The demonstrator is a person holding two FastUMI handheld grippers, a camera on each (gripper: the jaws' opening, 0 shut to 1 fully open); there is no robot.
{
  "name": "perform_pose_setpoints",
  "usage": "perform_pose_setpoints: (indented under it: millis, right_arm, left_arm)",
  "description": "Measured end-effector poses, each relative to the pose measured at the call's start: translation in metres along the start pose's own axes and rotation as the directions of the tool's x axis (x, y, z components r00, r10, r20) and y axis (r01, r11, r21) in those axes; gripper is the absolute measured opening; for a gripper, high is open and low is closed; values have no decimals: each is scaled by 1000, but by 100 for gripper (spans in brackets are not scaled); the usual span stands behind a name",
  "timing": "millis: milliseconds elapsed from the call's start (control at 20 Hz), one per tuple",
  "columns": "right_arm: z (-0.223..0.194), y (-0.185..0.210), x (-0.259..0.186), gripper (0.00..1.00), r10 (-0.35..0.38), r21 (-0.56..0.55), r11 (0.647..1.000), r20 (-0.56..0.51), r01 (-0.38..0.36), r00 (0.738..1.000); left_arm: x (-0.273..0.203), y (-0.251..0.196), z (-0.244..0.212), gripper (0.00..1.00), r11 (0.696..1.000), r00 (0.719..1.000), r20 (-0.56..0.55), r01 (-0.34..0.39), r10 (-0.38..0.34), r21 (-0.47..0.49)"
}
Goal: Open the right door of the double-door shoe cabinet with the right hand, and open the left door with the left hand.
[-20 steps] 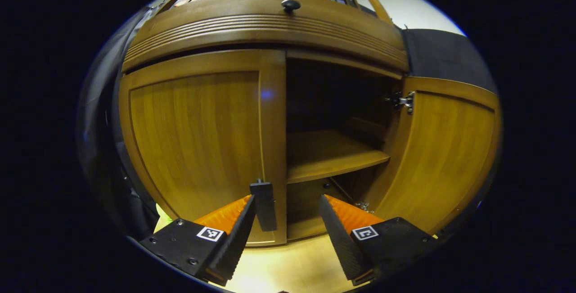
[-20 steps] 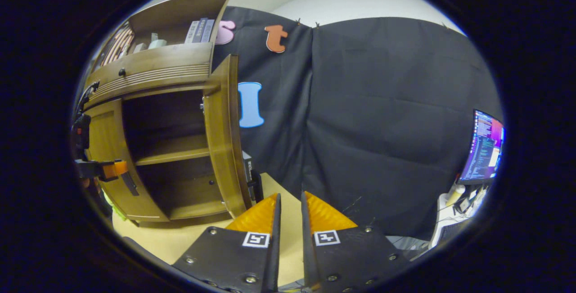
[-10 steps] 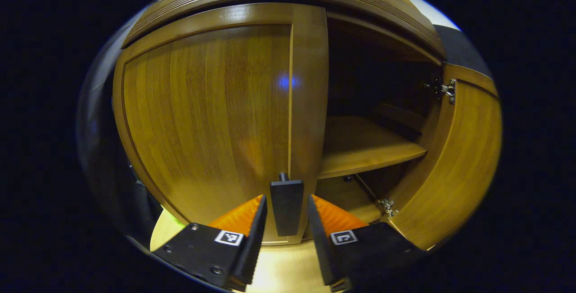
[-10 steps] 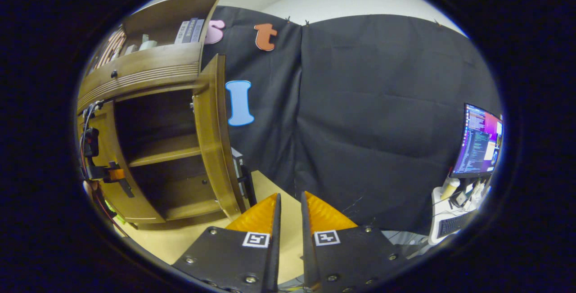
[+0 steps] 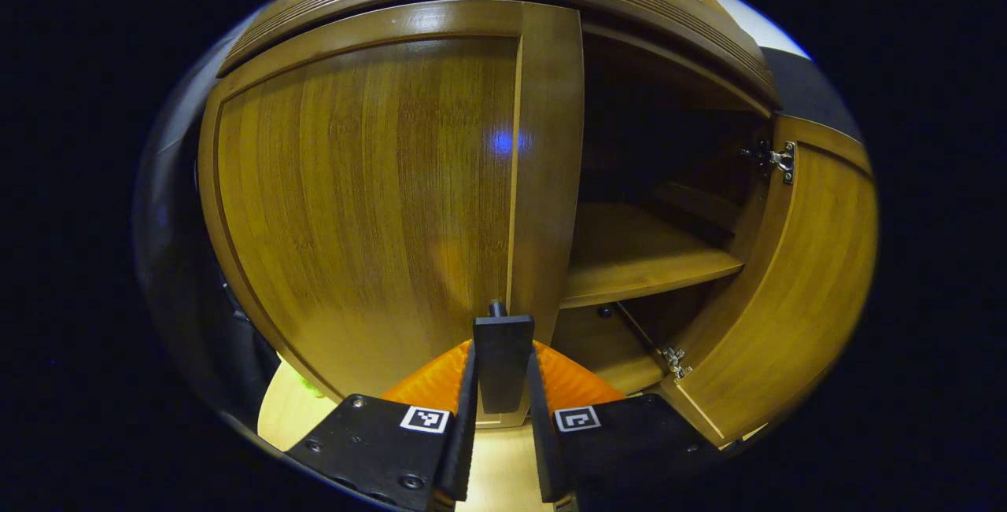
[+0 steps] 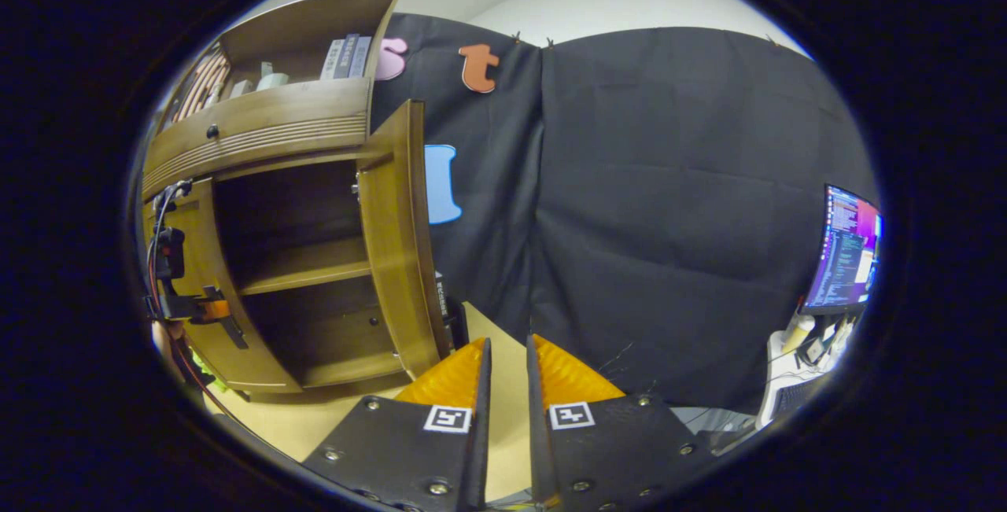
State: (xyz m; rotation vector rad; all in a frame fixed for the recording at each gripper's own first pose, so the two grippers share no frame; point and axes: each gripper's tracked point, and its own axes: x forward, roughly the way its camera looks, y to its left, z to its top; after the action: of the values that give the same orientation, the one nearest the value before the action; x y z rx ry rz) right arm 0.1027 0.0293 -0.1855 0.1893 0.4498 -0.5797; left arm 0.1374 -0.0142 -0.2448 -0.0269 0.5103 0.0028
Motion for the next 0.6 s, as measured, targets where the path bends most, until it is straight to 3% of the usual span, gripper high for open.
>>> perform_pose_setpoints:
  millis: [600]
  right_arm:
    - [-3,18,5,22,90,-16,996,-18,-91,996]
  left_arm:
    - [1,-2,2,34,999,999,24,31,-30,-24]
